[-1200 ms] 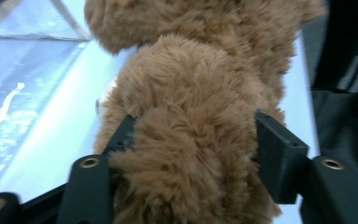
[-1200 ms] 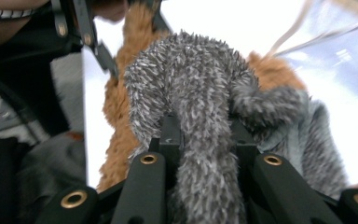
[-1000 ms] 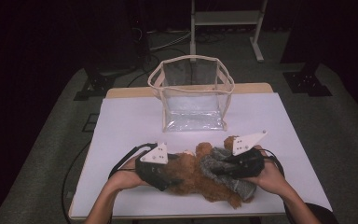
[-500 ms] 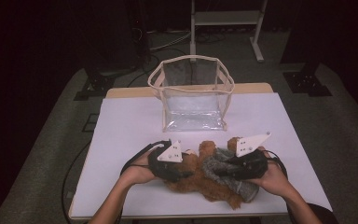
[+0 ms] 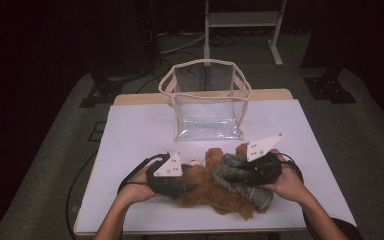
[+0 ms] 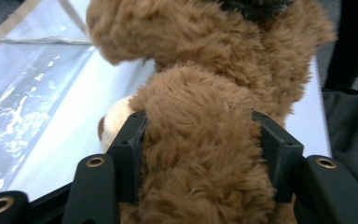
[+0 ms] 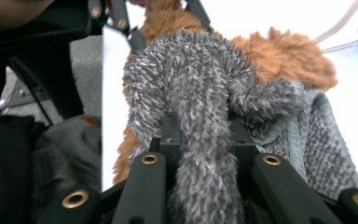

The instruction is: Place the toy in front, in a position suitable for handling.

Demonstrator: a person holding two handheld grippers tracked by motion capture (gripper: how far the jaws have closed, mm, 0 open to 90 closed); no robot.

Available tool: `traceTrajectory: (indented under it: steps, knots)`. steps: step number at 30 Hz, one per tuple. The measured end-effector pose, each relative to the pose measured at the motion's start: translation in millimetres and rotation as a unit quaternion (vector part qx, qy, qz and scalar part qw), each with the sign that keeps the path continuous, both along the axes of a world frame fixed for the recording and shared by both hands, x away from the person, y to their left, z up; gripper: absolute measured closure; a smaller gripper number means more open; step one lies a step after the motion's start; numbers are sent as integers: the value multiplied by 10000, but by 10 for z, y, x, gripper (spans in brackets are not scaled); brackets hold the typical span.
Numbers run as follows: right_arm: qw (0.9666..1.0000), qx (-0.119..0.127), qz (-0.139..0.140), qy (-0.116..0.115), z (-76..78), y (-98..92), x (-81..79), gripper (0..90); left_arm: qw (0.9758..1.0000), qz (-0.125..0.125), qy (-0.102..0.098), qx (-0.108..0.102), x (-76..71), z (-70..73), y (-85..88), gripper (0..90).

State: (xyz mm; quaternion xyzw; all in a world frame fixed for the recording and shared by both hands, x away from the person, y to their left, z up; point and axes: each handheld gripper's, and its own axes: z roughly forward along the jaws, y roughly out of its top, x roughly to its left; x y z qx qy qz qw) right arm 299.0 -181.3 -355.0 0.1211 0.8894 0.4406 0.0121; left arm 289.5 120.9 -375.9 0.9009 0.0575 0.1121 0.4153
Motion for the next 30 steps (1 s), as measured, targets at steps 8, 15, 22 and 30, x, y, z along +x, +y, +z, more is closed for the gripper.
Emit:
traceTrajectory:
  steps: [8,15,22,30]
  knots:
    - [9997,33,-250,46,41,-299,-68,734,9998,-172,28,7,-73,-26,19,420]
    - [9988,11,-475,87,125,-346,226,734,9997,-217,54,14,-64,-38,21,404]
    - [9944,-22,-997,357,30,-626,521,733,9997,-210,76,19,-55,-32,10,398]
    - [9955,80,-883,323,79,-550,476,735,9997,-243,105,-4,-27,-22,-21,399]
